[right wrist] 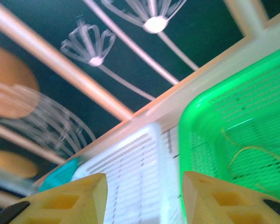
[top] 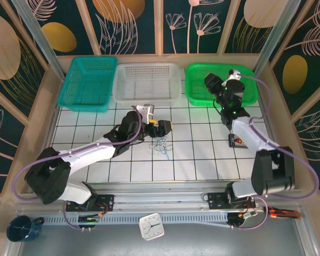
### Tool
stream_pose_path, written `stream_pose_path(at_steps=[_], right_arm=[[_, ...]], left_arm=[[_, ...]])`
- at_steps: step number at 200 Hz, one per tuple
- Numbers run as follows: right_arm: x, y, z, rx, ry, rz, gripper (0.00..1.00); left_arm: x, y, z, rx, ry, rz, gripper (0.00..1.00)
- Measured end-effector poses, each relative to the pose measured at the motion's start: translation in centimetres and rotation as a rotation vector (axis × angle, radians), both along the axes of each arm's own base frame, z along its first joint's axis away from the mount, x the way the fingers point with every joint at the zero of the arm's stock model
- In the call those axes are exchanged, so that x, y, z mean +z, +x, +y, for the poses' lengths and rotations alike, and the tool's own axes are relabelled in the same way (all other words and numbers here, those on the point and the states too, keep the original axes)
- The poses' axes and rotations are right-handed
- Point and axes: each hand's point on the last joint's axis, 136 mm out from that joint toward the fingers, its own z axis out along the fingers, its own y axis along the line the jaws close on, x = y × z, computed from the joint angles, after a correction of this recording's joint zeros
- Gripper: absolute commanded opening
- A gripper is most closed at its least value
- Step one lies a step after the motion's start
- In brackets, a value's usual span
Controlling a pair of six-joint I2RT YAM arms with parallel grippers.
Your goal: Untangle the cables
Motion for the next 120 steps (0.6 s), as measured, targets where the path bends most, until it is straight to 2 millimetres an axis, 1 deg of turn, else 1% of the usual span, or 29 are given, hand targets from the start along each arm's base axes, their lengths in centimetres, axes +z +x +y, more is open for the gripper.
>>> stream_pose_path(at_steps=[13,30,54,87,106,120], right_arm=[[-0.1,-1.8,1.7,0.048,-0.002,-0.003,0.48],[-1.2,-4.0,3.6,0.106,-0.007,0.015,0.5],[-3.9,-7.2,6.8,0.2,-0.028,0.07,0.51],[-8.5,-11.5,11.2,0.335,-0.081,0.169,0.52],[-10.5,-13.9,13.5,0.406,-0.118,0.211,0.53],[-11.6,-15.0,15.0,0.442,-0.146,0.229,0.54]], left_arm=[[-0.2,-0.1,0.4,0.017,-0.001,0.011,0.99],[-0.5,-0.2,1.0,0.041,-0.001,0.026,0.99],[-0.6,-0.4,2.0,0.07,-0.009,0.049,0.99],[-0.7,-0.4,3.3,0.103,-0.021,0.067,0.99],[-1.4,-0.3,4.2,0.124,-0.019,0.088,0.99],[-2.2,-0.2,4.9,0.144,-0.018,0.114,0.99]])
